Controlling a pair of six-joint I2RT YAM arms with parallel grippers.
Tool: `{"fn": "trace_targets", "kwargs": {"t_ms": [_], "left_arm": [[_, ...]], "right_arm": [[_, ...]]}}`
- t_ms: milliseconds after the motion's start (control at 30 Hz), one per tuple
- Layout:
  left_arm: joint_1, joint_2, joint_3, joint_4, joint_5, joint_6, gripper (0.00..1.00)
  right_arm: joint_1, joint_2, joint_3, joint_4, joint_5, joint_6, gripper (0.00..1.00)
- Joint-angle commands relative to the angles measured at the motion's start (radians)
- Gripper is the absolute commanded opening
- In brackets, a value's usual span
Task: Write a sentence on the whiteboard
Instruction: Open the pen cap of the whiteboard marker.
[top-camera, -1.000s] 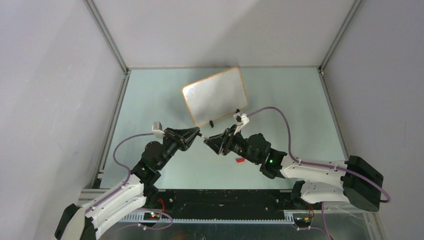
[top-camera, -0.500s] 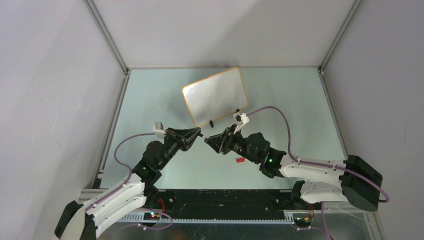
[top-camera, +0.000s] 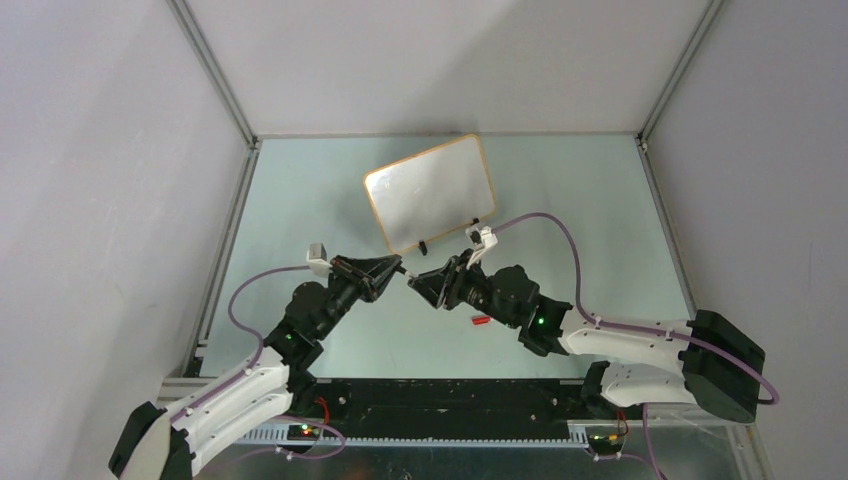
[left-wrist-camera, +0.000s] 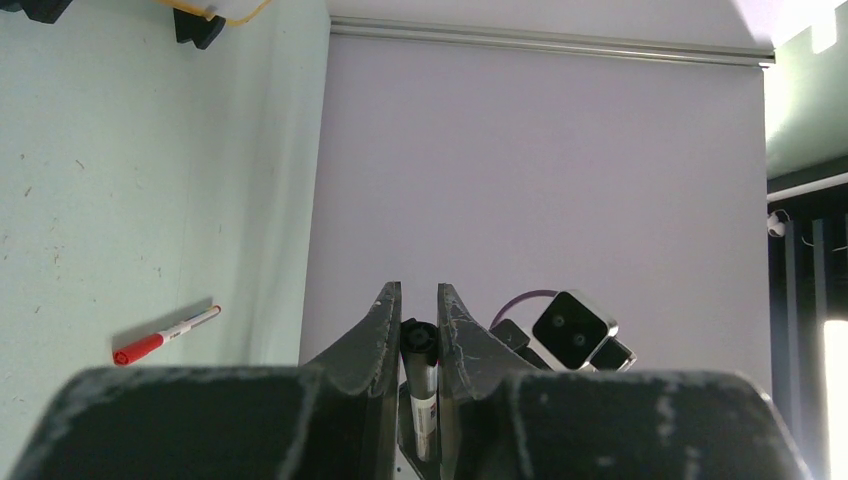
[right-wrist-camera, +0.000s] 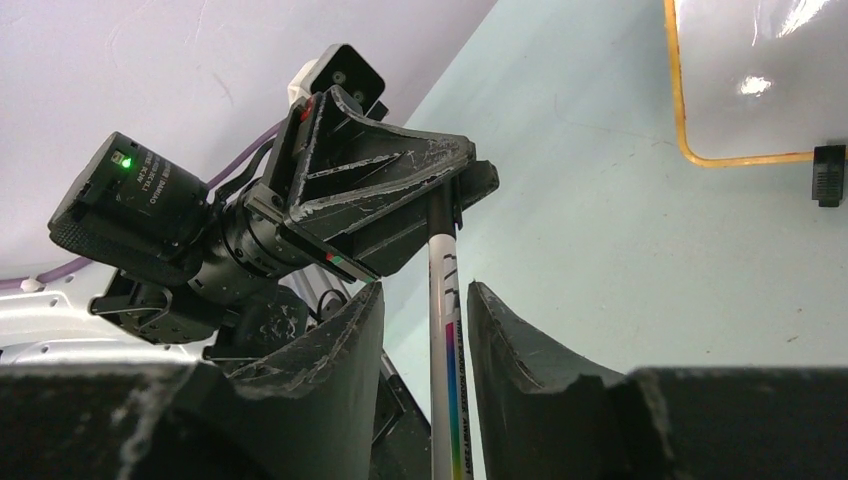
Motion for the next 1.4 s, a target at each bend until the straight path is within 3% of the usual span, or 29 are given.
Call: {"fn": "trace_targets", "kwargs": {"t_ms": [0, 100, 433, 733, 967, 1167, 1267, 1367], "left_arm": [[-0.008, -0.010, 0.004, 0.029, -0.011, -0.009, 0.00], [-0.009, -0.007, 0.006, 0.034, -0.009, -0.010, 0.00], [-0.013, 0.007, 0.003, 0.049, -0.006, -0.013, 0.00], [0.000, -0.012, -0.045, 0.079, -0.039, -0.050, 0.00], [0.249, -0.006, -0.100, 0.100, 0.122, -0.047, 0.00], [0.306, 0.001, -0.122, 0.091, 0.145, -0.010, 0.00], [0.308, -0.012, -0.092, 0.006, 0.136, 0.081, 0.00], [0.275, -0.050, -0.037, -0.182, 0.088, 0.239, 0.00]], "right_arm": [[0.006, 0.001, 0.042, 0.014, -0.003, -0.015, 0.42], [0.008, 0.003, 0.042, 0.014, -0.002, -0.016, 0.38], [0.009, 0.004, 0.042, 0.030, 0.000, -0.021, 0.00], [0.010, -0.034, 0.039, -0.039, 0.017, -0.043, 0.00], [-0.007, -0.227, -0.079, -0.141, -0.020, -0.050, 0.00], [-0.026, -0.400, -0.161, -0.290, -0.022, -0.045, 0.00], [-0.044, -0.480, -0.173, -0.402, 0.006, -0.053, 0.00], [-0.092, -0.578, -0.177, -0.488, 0.074, -0.072, 0.00]]}}
